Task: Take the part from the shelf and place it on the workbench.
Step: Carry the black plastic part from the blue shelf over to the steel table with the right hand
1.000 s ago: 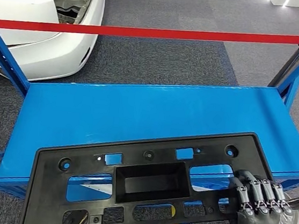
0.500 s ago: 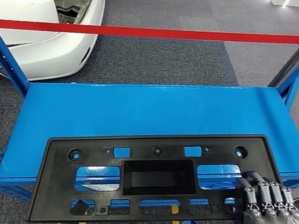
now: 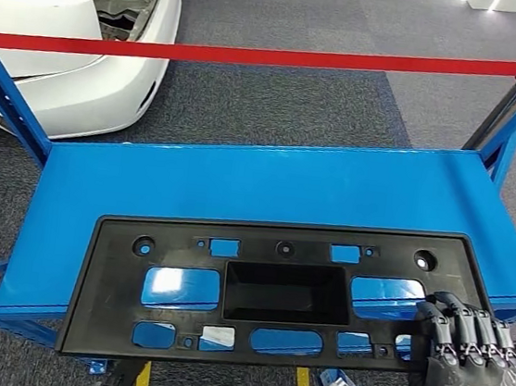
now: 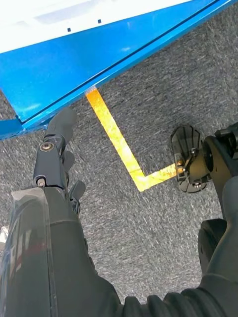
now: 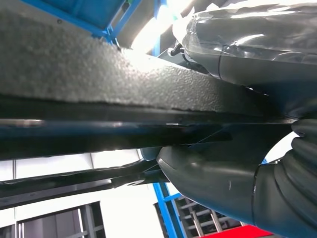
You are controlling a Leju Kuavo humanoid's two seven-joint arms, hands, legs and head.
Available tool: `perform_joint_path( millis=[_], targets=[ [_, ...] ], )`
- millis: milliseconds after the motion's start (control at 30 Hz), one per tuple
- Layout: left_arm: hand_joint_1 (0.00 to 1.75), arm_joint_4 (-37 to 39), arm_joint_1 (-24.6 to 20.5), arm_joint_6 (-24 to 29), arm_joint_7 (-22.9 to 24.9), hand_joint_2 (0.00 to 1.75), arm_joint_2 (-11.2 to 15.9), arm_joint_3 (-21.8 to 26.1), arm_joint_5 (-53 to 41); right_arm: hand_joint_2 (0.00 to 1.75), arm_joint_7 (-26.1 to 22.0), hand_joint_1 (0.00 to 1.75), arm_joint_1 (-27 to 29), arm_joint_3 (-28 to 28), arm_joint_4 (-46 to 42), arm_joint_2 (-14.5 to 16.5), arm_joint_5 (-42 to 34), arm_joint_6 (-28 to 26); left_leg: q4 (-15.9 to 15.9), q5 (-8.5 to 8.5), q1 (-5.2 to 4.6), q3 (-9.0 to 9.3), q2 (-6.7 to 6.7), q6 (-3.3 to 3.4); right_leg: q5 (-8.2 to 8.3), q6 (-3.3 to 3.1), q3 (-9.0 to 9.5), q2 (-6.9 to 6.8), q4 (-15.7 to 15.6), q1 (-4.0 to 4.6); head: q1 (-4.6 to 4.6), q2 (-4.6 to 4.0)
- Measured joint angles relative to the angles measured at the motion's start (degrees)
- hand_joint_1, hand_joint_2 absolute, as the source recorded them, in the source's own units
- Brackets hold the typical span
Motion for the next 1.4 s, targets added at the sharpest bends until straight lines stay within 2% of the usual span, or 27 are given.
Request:
perform_joint_path(
  millis=[200,400,533,633,700,733,767,833,867,900,933,967,1033,1067,1100,1167,1233,1267,1300,1367,1400],
  targets=[
    [0.00,0.0,-0.1,0.6,0.6,1.75,0.0,0.0,-0.7,1.75,1.5,1.75,-0.4,0.1,0.8,-0.2,0.0,0.6,0.0,0.00,0.00,0.00,0.00,0.00,0.00,0.00,0.00,0.00,0.0,0.00,0.00,0.00],
    [0.00,0.0,-0.1,3.3,1.4,1.75,-0.3,0.0,-2.0,1.75,13.1,1.75,-2.5,3.5,2.1,-4.0,0.0,3.7,0.1,-0.03,-0.09,0.00,0.00,0.05,0.03,0.05,0.02,0.00,0.0,-0.07,0.01,0.00],
    [0.00,0.0,-0.2,4.7,2.1,1.75,-0.4,0.2,-2.4,1.75,18.2,1.75,-3.8,7.3,2.9,-6.7,0.0,4.8,0.2,-0.14,-0.32,-0.01,0.00,0.22,0.03,0.21,0.02,0.00,-0.1,-0.32,-0.01,0.00],
    [0.00,0.0,-0.2,5.4,2.2,1.75,-0.4,0.5,-2.9,1.75,21.2,1.75,-4.8,10.0,3.5,-8.3,0.0,5.4,0.2,-0.14,-0.59,0.00,0.00,0.51,0.09,0.60,0.05,0.01,-0.2,-0.59,-0.01,0.00],
    [0.00,0.0,-0.3,5.7,2.2,1.75,-0.5,0.7,-3.0,1.75,22.5,1.75,-5.3,11.4,3.7,-9.3,0.0,5.6,-0.3,0.23,-0.41,0.14,0.06,0.98,-0.12,1.00,0.08,0.01,0.0,-0.63,-0.02,0.00],
    [0.00,0.0,-0.3,5.8,2.2,1.75,-0.6,0.8,-3.1,1.75,22.9,1.75,-5.5,12.0,3.7,-9.7,0.0,5.7,-0.5,0.44,-0.20,0.23,0.11,1.22,-0.88,1.23,-0.19,-0.01,0.8,-0.63,0.01,0.00],
    [0.00,0.0,-0.4,5.8,2.2,1.75,-0.7,0.8,-3.1,1.75,23.2,1.75,-5.7,12.5,3.8,-10.0,0.0,5.8,-0.8,0.61,0.04,0.31,0.16,1.41,-2.33,1.49,-0.94,-0.04,2.7,-0.66,0.04,0.00],
    [0.00,0.0,-0.5,5.9,2.2,1.75,-0.8,0.9,-3.1,1.75,23.6,1.75,-5.9,13.3,4.0,-10.7,0.0,5.9,-0.9,0.69,0.26,0.32,0.23,1.52,-6.24,2.07,-3.99,-0.10,9.8,-0.92,0.09,0.00],
    [0.00,0.0,-0.4,5.9,2.2,1.75,-0.9,0.9,-3.1,1.75,23.7,1.75,-5.9,13.6,4.2,-11.0,0.0,5.9,-0.9,0.70,0.32,0.31,0.26,1.51,-7.64,2.33,-5.64,-0.11,13.5,-1.09,0.09,0.00],
    [0.00,0.0,-0.4,5.9,2.2,1.75,-0.9,0.9,-3.1,1.75,23.7,1.75,-5.9,13.8,4.3,-11.2,0.0,6.0,-0.9,0.71,0.40,0.30,0.29,1.47,-7.94,2.55,-6.67,-0.12,15.8,-1.25,0.08,0.00],
    [0.00,0.0,-0.4,5.9,2.2,1.75,-1.0,0.9,-3.1,1.75,23.7,1.75,-6.0,14.0,4.4,-11.4,0.0,6.0,-0.8,0.73,0.51,0.30,0.30,1.40,-7.05,2.72,-6.70,-0.13,15.8,-1.40,0.09,0.00],
    [0.00,0.0,-0.4,5.9,2.2,1.75,-1.0,0.9,-3.1,1.75,23.7,1.75,-6.0,14.1,4.5,-11.5,0.0,6.0,-0.8,0.74,0.65,0.32,0.29,1.26,-5.15,2.88,-5.68,-0.14,13.6,-1.54,0.09,0.00],
    [0.00,0.0,-0.4,5.9,2.2,1.75,-1.0,1.0,-3.1,1.75,23.8,1.75,-6.2,14.3,4.6,-11.7,0.0,6.0,-0.6,0.76,0.84,0.26,0.24,0.66,-1.04,3.08,-1.93,-0.13,5.5,-1.71,0.10,0.00],
    [0.00,0.0,-0.4,5.9,2.2,1.75,-1.1,1.0,-3.1,1.75,23.8,1.75,-6.3,14.5,4.6,-11.8,0.0,6.0,-0.6,0.87,0.86,0.13,0.22,0.21,0.13,2.90,-0.56,-0.02,2.4,-1.66,0.07,0.00],
    [0.00,0.0,-0.4,5.9,2.2,1.75,-1.1,1.0,-3.1,1.75,23.8,1.75,-6.4,14.6,4.6,-11.9,0.0,6.0,-0.6,1.05,0.84,-0.01,0.21,-0.26,0.62,2.64,0.11,0.10,0.6,-1.55,0.06,0.00],
    [0.00,0.0,-0.4,5.9,2.2,1.75,-1.1,1.0,-3.1,1.75,23.8,1.75,-6.5,14.8,4.7,-12.0,0.0,6.0,-0.7,1.58,0.90,-0.22,0.18,-1.15,0.79,1.76,-0.21,0.31,0.2,-1.24,0.01,0.00],
    [0.00,0.0,-0.4,5.9,2.2,1.75,-1.1,1.0,-3.1,1.75,23.8,1.75,-6.5,15.0,4.7,-12.0,0.0,6.0,-0.2,0.71,1.07,-0.54,0.20,-1.77,1.35,0.66,-0.66,0.10,0.1,-1.29,-0.02,0.00],
    [0.00,0.0,-0.4,5.9,2.2,1.75,-1.1,1.0,-3.1,1.75,23.8,1.75,-6.6,15.0,4.7,-12.0,0.0,6.0,1.5,-0.89,1.10,-1.12,0.22,-1.95,1.72,0.03,-0.97,-0.06,0.0,-1.31,-0.04,0.00],
    [0.00,0.0,-0.4,5.9,2.2,1.75,-1.1,1.0,-3.1,1.75,23.8,1.75,-6.6,15.1,4.7,-12.0,0.0,6.0,4.4,-3.26,1.13,-2.12,0.26,-2.05,2.08,-0.54,-1.36,-0.24,-0.1,-1.29,-0.06,0.00],
    [0.00,0.0,-0.4,5.9,2.2,1.75,-1.1,1.0,-3.1,1.75,23.8,1.75,-6.6,15.2,4.7,-12.0,0.0,6.0,12.1,-7.91,1.11,-4.48,0.26,-2.15,2.74,-1.17,-2.35,-0.42,0.0,-0.95,-0.07,0.00],
    [0.00,0.0,-0.4,5.9,2.2,1.75,-1.1,1.0,-3.1,1.75,23.8,1.75,-6.6,15.2,4.8,-12.0,0.0,6.0,14.8,-9.07,1.10,-5.00,0.27,-2.14,3.06,-1.28,-2.83,-0.49,0.0,-0.81,-0.06,0.00]
  ],
)
